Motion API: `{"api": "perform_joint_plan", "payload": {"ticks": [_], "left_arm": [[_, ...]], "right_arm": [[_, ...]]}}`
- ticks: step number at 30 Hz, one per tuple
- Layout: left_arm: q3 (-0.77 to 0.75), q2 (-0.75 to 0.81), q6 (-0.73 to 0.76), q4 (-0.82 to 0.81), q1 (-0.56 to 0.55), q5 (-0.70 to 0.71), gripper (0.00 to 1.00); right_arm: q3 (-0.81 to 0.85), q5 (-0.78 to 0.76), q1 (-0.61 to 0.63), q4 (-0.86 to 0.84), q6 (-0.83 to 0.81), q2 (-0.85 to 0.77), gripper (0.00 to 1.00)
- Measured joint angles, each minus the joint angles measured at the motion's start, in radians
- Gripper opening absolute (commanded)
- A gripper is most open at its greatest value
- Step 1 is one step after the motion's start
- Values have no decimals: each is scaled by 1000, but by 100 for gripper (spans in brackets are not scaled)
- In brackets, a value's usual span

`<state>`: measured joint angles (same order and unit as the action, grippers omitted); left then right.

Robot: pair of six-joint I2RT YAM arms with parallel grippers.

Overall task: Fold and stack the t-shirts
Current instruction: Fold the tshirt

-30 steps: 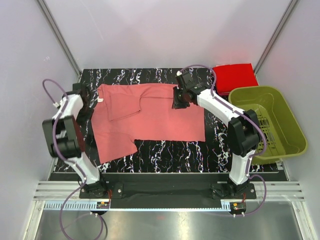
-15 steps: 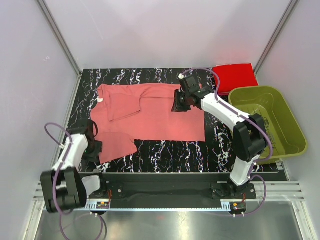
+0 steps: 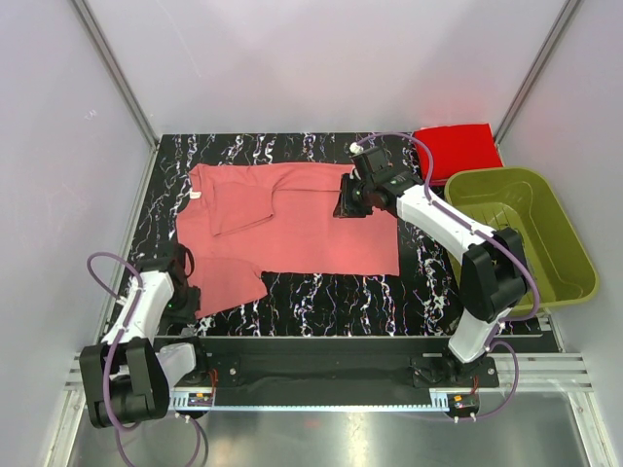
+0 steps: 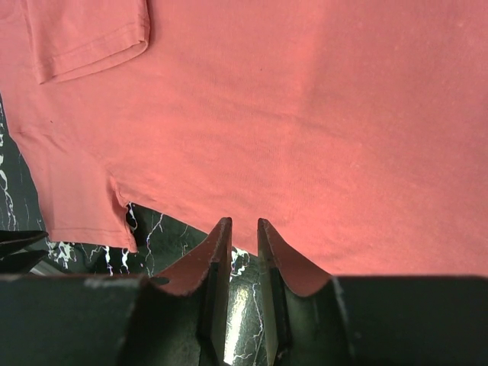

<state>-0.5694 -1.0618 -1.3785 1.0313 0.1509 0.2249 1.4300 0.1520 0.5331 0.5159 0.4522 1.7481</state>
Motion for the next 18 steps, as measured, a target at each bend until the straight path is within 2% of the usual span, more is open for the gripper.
{"api": "perform_joint_plan", "payload": {"ticks": [4,9,12,16,17,18], "left_arm": [[3,-3,-4,7,-1,6,45],[61,-8,-14,-60,-3,-11,47],[60,-14,-7,-80,-3,-12,40],[56,-18,-15,-93,-5,-10,6],[56,-16,-17,-98,-6,-10,0],[56,-13,-19,-101,-6,-8,0]], "right_arm": [[-1,0,0,0,0,0,27],[-2,0,0,-3,0,0,27],[-4,0,0,-3,0,0,27],[-5,-1,0,-3,0,-1,27],[-5,-1,0,-3,0,-1,27],[-6,-3,0,-1,0,-1,27]]}}
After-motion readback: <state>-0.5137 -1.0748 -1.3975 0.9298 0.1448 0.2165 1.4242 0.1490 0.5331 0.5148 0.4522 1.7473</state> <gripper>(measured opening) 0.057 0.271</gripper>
